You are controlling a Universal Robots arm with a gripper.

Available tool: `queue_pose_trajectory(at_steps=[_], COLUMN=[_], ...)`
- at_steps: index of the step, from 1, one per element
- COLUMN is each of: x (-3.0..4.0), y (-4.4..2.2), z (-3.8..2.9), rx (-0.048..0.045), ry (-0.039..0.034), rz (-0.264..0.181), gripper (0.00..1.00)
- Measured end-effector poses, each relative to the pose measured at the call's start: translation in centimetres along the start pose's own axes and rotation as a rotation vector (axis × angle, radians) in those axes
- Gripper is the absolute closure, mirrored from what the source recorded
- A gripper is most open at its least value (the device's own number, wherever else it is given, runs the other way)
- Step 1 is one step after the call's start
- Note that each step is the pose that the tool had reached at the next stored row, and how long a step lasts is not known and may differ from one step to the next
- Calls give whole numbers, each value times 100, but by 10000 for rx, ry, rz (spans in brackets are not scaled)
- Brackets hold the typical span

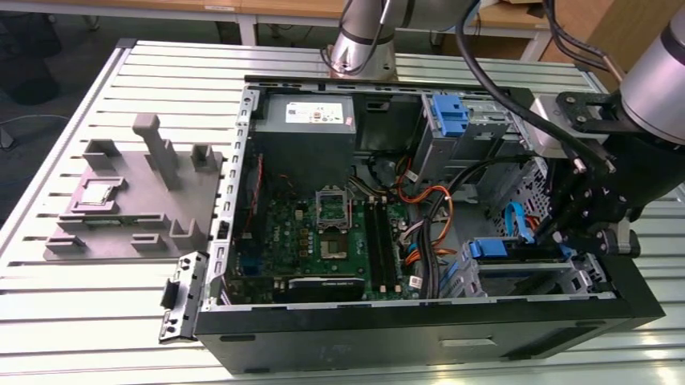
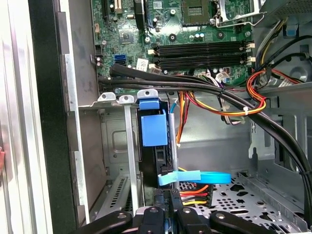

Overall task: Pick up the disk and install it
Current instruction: 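Insert the second disk wire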

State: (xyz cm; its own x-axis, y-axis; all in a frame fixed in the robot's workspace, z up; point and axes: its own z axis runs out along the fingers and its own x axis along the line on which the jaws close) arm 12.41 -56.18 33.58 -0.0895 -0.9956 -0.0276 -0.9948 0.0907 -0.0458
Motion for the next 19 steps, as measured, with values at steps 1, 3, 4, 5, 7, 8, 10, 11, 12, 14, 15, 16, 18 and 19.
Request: queue_pose_trajectory(at_steps=[1, 3, 4, 5, 7, 8, 10, 11, 12, 14, 15, 16, 18, 19], x=[0, -1, -2, -3, -6, -7, -10, -12, -12, -12, -12, -12, -12, -12], y=[0, 1, 1, 1, 1, 1, 2, 2, 2, 2, 2, 2, 2, 2], z=[3, 10, 11, 14, 16, 16, 17, 18, 18, 17, 16, 16, 16, 17], rx=[0, 0, 0, 0, -1, -1, -2, -2, -2, -2, -2, -2, -2, -2], ry=[1, 0, 1, 1, 0, 0, -2, -3, -3, -3, -3, -2, -3, 1], rz=[-3, -8, -15, -26, -59, -70, -76, -76, -77, -77, -77, -77, -77, -77], gripper=[84, 84, 84, 84, 84, 84, 84, 84, 84, 84, 84, 84, 84, 84])
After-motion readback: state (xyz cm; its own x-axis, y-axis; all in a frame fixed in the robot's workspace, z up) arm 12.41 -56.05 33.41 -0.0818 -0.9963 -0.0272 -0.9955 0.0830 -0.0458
